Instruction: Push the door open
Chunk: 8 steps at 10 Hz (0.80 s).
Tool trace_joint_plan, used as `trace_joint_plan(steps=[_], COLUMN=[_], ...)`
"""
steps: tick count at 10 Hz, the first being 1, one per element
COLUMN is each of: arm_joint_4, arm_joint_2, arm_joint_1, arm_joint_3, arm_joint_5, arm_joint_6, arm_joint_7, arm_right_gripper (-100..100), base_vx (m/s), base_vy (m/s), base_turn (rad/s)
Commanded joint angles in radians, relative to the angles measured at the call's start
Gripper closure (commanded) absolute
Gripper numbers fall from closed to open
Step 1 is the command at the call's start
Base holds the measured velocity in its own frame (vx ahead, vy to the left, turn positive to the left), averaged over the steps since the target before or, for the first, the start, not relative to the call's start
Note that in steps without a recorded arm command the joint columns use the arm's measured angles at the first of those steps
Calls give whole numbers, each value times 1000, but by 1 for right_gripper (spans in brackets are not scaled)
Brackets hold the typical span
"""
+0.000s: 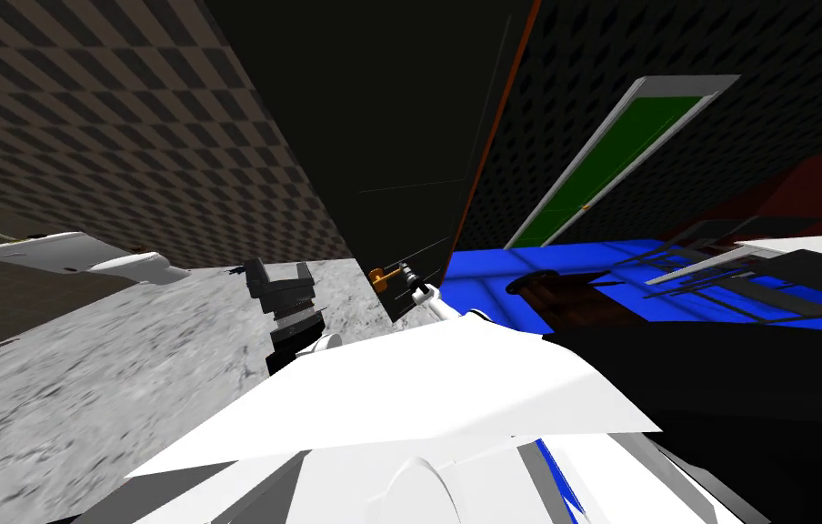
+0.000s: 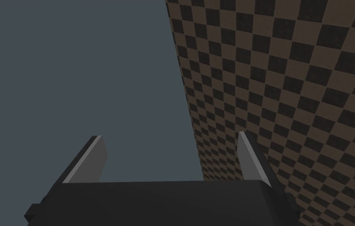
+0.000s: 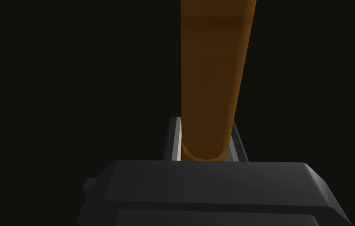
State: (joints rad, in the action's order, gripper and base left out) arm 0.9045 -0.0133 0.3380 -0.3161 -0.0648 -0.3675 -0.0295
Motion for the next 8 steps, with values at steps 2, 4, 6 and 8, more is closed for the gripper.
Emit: trace_joint_plan(steps=[2, 4, 6, 8], arm_joint_4=[-7, -4, -20, -26], arm_joint_2=[33, 48, 41, 1], arm_joint_1=[1, -1, 9, 12], arm_joint_3=[-14, -17, -1, 28], arm_joint_5=[-1, -2, -5, -9], arm_joint_6=[3, 4, -5, -5], arm_joint_7=[6, 9, 11, 19], arm_right_gripper=[100, 100, 100, 100], base_vx=[-17, -36, -25, 110], base_vy=[155, 128, 82, 145], base_turn=[-114, -80, -73, -60])
